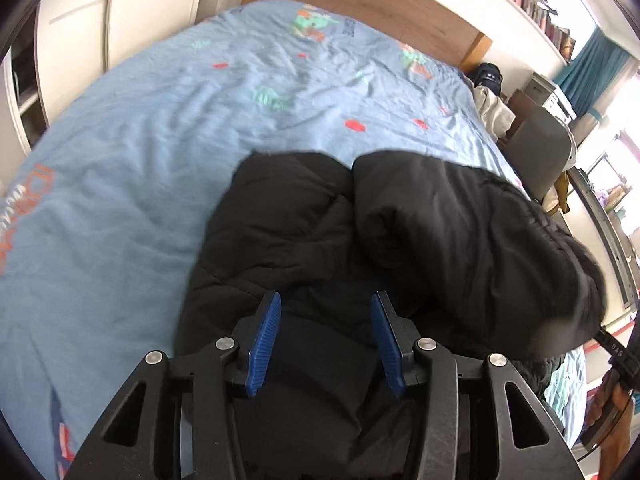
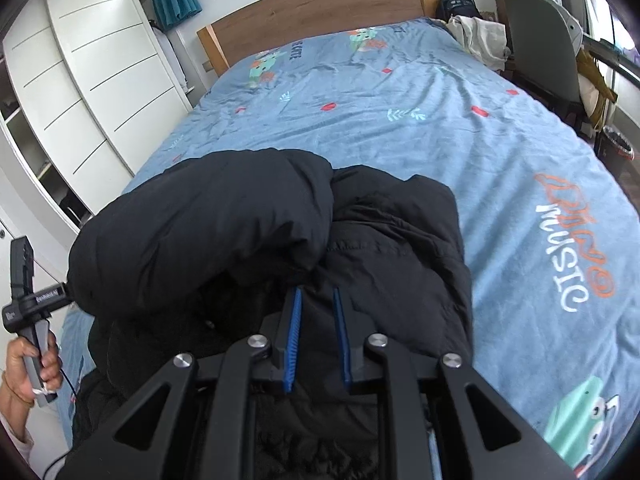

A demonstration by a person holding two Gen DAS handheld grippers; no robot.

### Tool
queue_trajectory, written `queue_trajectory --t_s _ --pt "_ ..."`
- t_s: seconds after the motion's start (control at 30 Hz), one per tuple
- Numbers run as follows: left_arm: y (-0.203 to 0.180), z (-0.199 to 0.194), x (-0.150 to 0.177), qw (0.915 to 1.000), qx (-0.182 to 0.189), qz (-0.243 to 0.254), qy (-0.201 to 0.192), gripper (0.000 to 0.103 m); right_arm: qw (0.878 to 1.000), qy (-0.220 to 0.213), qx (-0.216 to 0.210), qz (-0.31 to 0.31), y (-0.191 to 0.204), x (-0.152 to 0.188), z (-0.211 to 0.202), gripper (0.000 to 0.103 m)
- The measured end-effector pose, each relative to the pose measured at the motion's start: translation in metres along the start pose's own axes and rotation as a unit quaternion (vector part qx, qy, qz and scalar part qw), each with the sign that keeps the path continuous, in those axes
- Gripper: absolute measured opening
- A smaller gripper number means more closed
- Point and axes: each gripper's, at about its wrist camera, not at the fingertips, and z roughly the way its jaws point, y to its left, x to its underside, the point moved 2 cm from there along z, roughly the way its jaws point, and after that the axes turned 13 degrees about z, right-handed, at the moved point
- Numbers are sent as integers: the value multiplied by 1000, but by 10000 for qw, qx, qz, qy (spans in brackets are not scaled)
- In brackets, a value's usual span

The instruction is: Fold large clothes

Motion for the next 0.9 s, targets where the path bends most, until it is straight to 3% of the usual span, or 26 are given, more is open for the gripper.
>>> queue_trajectory --t_s 0.1,0.13,0.17,0.2,0.27,0.43,0.6,0.9 --pt "-6 -18 -15 9996 13 151 -242 57 9996 -266 -27 -118 10 -10 -21 17" --pt "-10 -23 -21 9993 38 191 -326 60 9993 -337 -56 -146 14 -15 -27 23" --pt "-16 -28 -31 9988 89 244 -414 61 9989 -419 -89 -180 21 -20 -31 30" --pt "-21 -29 -38 9985 121 280 -462 64 9984 -502 -129 -221 28 -26 -35 52" --pt "-34 -28 -51 9978 191 362 -531 68 9970 -637 -276 -331 46 -36 -37 68" --pt "-64 0 -72 9966 298 585 -506 68 9949 -482 -607 -648 88 -47 -12 68" --pt "-91 33 -70 9943 322 926 -411 69 9903 -287 -650 -1196 117 -36 23 68" --pt "-81 86 -7 9925 55 1217 -101 72 9912 309 -406 -1224 68 11 85 68"
